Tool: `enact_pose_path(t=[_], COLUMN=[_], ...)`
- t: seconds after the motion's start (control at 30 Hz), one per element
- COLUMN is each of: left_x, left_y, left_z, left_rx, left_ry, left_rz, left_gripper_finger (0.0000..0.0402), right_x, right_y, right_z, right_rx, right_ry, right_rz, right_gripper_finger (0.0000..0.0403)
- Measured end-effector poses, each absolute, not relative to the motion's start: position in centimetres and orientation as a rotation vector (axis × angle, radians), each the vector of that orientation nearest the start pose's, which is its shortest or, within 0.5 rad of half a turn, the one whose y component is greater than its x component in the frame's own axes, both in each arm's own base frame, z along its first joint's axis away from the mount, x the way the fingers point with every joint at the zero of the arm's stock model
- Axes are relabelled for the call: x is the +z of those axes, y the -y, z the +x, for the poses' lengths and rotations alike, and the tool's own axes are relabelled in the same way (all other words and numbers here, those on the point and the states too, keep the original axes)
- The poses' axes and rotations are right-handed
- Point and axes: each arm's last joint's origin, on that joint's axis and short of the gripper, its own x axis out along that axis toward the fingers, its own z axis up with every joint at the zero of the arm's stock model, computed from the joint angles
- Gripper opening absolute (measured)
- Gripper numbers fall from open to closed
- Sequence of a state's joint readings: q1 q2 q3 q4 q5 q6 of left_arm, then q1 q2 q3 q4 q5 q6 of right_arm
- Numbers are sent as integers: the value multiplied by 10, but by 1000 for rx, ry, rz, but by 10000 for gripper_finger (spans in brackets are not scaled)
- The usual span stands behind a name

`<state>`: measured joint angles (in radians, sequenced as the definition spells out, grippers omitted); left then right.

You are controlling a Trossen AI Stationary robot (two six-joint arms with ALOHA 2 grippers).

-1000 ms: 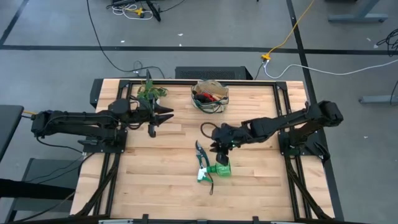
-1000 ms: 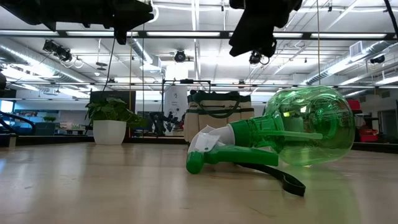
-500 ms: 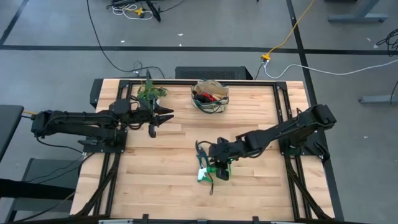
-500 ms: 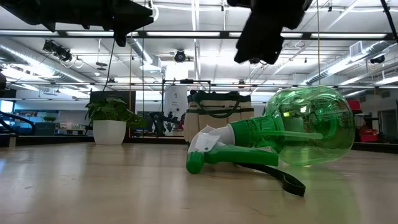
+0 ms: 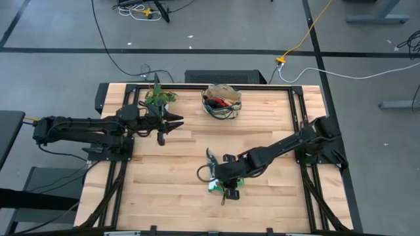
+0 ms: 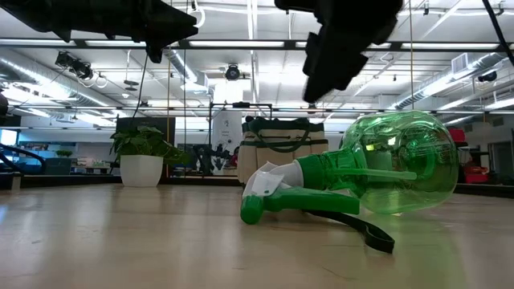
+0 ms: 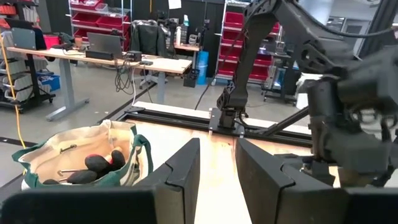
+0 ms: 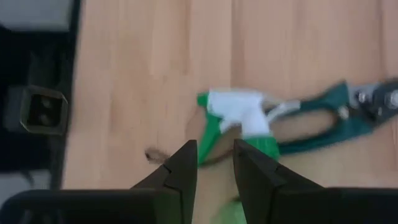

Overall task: Pick & Place Garden tools in Gardening bag
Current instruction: Put the green spray bottle into the gardening bag

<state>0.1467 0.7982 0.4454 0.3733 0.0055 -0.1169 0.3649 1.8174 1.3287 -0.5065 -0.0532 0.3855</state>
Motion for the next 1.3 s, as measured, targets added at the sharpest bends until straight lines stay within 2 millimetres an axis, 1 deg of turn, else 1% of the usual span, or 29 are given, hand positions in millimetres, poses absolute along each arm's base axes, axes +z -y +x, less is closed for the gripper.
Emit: enact_pose_path(t=[0.13, 0.2, 0.33, 0.5, 0.73, 0.87, 1.3], left_x=[266, 265, 265, 265, 265, 265, 265], left_y=[-27, -27, -27, -27, -27, -27, -27], left_z=[181, 181, 181, 181, 181, 181, 181], left_rx=[140, 141, 141, 141, 141, 141, 141], left_ry=[28, 21, 15, 16, 16, 16, 16], left_rz=[-115, -116, -116, -116, -116, -116, -116], left_gripper_finger=[108, 108, 108, 108, 108, 108, 108], right_x=[215, 216, 216, 210, 210, 207, 206], right_y=[-143, -145, -146, -146, -145, -145, -144], right_z=[367, 372, 377, 376, 374, 374, 377], right_rx=[182, 185, 177, 175, 171, 164, 183], right_ry=[-1126, -1137, -1181, -1230, -1250, -1263, -1240], right_rz=[146, 118, 73, 60, 56, 53, 31], right_gripper_finger=[102, 102, 102, 102, 104, 118, 172])
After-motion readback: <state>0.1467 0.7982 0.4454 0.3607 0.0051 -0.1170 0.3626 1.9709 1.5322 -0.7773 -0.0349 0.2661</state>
